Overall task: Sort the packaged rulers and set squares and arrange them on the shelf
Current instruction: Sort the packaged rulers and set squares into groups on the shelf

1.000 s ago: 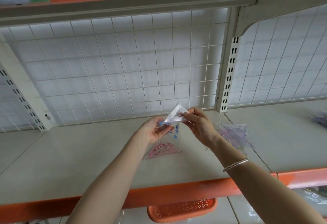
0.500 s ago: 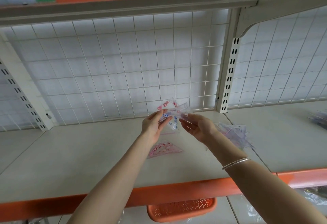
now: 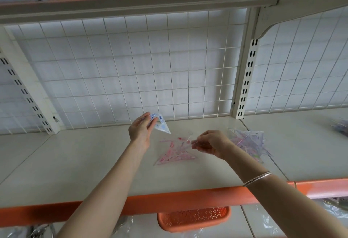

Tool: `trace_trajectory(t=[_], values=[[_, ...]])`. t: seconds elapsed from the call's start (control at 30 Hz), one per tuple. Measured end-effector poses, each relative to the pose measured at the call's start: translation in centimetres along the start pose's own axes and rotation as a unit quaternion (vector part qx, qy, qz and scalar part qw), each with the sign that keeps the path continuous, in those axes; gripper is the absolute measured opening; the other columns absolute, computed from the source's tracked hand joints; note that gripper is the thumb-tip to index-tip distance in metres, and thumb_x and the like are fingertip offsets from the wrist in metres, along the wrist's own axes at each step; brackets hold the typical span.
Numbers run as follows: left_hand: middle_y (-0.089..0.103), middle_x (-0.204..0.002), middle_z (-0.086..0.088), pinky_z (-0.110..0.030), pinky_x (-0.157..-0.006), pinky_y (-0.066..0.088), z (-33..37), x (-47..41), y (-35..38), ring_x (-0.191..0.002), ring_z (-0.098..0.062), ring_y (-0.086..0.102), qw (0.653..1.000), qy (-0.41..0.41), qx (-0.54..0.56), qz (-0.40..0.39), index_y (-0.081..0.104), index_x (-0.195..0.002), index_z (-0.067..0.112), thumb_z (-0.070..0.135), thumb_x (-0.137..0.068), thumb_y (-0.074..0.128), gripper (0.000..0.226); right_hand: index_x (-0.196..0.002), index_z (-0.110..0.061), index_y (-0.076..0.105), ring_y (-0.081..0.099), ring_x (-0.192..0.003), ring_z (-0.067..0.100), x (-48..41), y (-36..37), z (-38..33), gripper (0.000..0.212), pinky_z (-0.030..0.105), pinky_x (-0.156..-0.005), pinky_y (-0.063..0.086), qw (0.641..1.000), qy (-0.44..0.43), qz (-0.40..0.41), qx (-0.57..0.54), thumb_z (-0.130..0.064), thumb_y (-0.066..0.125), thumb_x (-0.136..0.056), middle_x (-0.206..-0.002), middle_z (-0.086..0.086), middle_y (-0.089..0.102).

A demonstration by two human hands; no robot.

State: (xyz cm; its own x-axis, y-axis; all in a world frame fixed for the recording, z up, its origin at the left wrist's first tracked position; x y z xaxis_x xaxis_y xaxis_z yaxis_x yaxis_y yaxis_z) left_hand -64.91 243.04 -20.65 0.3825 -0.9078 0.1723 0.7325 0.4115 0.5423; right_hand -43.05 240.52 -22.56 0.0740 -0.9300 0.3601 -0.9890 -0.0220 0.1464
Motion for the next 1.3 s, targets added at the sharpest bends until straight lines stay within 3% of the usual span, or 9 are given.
trace_trajectory(t=[0.13,0.3,0.4,0.5,0.6,0.77,1.0,1.2,1.3], values=[[0.062,-0.107,-0.020,-0.026,-0.075,0.057,-0.4,0.5,-0.3,-0.082,-0.026,0.065,1.000,-0.002,0.004,-0.008,0.062,-0.087,-0.001,-0.010,-0.089,0.057,0.011,-0.085,-0.002,0.049,0.066,-0.047,0.025,0.1,0.6,1.0,0.021,0.024,-0.043,0.051,0.999,-0.013,0.022,0.041,0.018,0.052,-0.081,-0.062,0.021,0.066],[0.064,-0.093,-0.014,-0.026,-0.074,0.057,-0.6,1.0,-0.6,-0.080,-0.025,0.065,1.000,-0.008,0.005,-0.013,0.061,-0.086,0.000,-0.010,-0.089,0.056,0.011,-0.070,0.000,0.060,0.055,-0.036,0.014,0.5,0.3,1.4,0.011,0.015,-0.037,0.038,0.971,-0.062,0.075,0.219,0.009,0.061,-0.076,-0.060,0.016,0.061],[0.064,-0.092,-0.012,-0.026,-0.076,0.058,-0.9,0.9,-0.7,-0.073,-0.022,0.069,1.000,-0.005,0.001,-0.014,0.062,-0.085,0.000,-0.010,-0.088,0.057,0.012,-0.068,-0.002,0.061,0.056,-0.039,0.015,0.7,0.2,1.5,0.012,0.017,-0.038,0.038,0.958,-0.072,0.089,0.262,0.006,0.063,-0.076,-0.056,0.011,0.060],[0.065,-0.091,-0.011,-0.025,-0.076,0.058,-1.1,1.1,-0.7,-0.063,-0.015,0.071,1.000,-0.004,-0.004,-0.018,0.062,-0.084,0.002,-0.009,-0.088,0.058,0.012,-0.071,-0.001,0.060,0.057,-0.041,0.017,0.8,0.3,1.4,0.012,0.019,-0.039,0.041,0.966,-0.057,0.075,0.242,0.007,0.062,-0.079,-0.060,0.012,0.059],[0.066,-0.090,-0.010,-0.024,-0.074,0.058,-1.2,1.4,-0.6,-0.071,-0.019,0.069,1.000,-0.012,-0.015,-0.019,0.063,-0.085,0.005,-0.006,-0.088,0.060,0.011,-0.075,-0.001,0.056,0.053,-0.045,0.019,0.9,0.4,0.9,0.013,0.022,-0.043,0.040,0.986,-0.045,0.046,0.155,0.008,0.056,-0.084,-0.063,0.013,0.058],[0.065,-0.081,0.000,-0.014,-0.056,0.050,-1.2,1.5,-0.3,-0.069,-0.012,0.059,0.996,-0.002,-0.091,-0.006,0.068,-0.085,0.016,0.003,-0.086,0.067,0.012,-0.082,-0.006,0.059,0.051,-0.050,0.015,0.4,-0.6,-0.8,0.010,0.022,-0.045,0.036,0.977,-0.099,0.122,0.141,0.002,0.056,-0.087,-0.065,0.007,0.063],[0.065,-0.079,-0.006,-0.015,-0.056,0.054,-1.1,1.7,-0.5,-0.066,-0.016,0.058,0.996,0.003,-0.092,-0.016,0.068,-0.086,0.010,-0.002,-0.082,0.069,0.012,-0.069,-0.015,0.066,0.042,-0.050,0.008,2.6,1.1,0.3,0.013,0.020,-0.046,0.027,0.946,-0.045,-0.057,0.315,-0.003,0.068,-0.074,-0.064,0.002,0.064],[0.065,-0.078,-0.010,-0.016,-0.057,0.055,-1.3,2.3,-0.3,-0.060,-0.013,0.065,0.995,-0.005,-0.095,-0.029,0.064,-0.086,0.012,-0.003,-0.083,0.068,0.016,-0.069,-0.012,0.060,0.042,-0.051,0.010,0.7,-0.2,-1.4,0.017,0.019,-0.045,0.027,0.974,-0.089,0.068,0.195,0.003,0.063,-0.078,-0.058,0.000,0.065],[0.066,-0.083,-0.010,-0.017,-0.058,0.055,-1.4,2.4,-0.1,-0.068,-0.015,0.065,0.995,-0.007,-0.095,-0.031,0.062,-0.089,0.014,-0.002,-0.084,0.067,0.017,-0.069,-0.012,0.055,0.045,-0.052,0.009,-0.8,-1.5,-2.6,0.022,0.016,-0.040,0.033,0.973,-0.095,0.131,0.164,0.006,0.061,-0.081,-0.058,0.001,0.062]])
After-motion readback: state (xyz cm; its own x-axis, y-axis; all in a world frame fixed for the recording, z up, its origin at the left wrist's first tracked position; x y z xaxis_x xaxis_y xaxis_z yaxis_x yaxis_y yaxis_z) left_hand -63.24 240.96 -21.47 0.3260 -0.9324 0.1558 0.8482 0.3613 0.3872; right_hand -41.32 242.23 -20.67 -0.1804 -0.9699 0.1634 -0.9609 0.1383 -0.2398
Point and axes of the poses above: each hand's wrist, its own x-axis away from the middle knuckle, its own y-axis out of the palm, z = x × y, the point moved 2 cm from there along -x, towards the middle knuckle
